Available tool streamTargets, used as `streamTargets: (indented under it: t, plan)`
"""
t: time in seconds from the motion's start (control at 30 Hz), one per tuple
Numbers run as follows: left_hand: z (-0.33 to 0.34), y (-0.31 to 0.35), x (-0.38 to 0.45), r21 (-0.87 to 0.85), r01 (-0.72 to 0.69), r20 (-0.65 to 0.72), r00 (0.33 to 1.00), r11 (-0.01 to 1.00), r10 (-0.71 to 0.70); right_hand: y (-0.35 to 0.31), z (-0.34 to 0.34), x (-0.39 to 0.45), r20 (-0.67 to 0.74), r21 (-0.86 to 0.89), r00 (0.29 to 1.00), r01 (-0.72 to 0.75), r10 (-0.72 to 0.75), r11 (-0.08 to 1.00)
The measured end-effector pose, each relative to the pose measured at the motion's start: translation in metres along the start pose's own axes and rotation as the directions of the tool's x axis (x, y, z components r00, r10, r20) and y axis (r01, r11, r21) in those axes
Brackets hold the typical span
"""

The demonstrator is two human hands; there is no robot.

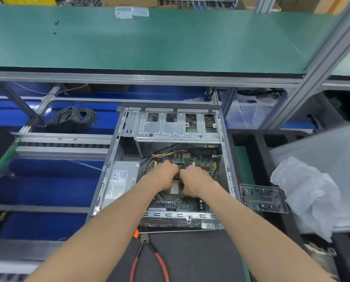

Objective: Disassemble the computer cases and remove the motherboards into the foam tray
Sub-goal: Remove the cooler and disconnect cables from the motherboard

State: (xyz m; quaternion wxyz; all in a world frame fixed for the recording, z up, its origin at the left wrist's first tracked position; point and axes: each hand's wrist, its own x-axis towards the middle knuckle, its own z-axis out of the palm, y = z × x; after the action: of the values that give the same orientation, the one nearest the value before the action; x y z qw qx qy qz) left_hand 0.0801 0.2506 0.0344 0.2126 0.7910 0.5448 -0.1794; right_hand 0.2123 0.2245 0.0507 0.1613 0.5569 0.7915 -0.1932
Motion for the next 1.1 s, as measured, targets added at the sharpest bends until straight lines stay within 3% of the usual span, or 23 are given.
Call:
streamTargets:
  t: [0.17,0.77,1.1]
  plan:
    - [0.008,-0.009,0.004,-0.035,-0.021,0.017,1.000,0.999,0.022,0.006,0.008,0.005,0.002,-0.065,0.999,0.053,-0.053,0.996]
    - [0.014,-0.009,0.001,0.040,-0.128,-0.079,0.988,0.991,0.131,0.007,0.015,0.008,0.041,-0.009,0.999,0.020,-0.020,1.000]
    - [0.015,-0.012,0.003,0.030,-0.129,-0.082,0.988,0.991,0.131,0.008,0.014,0.005,0.003,0.028,0.997,0.079,-0.079,0.996]
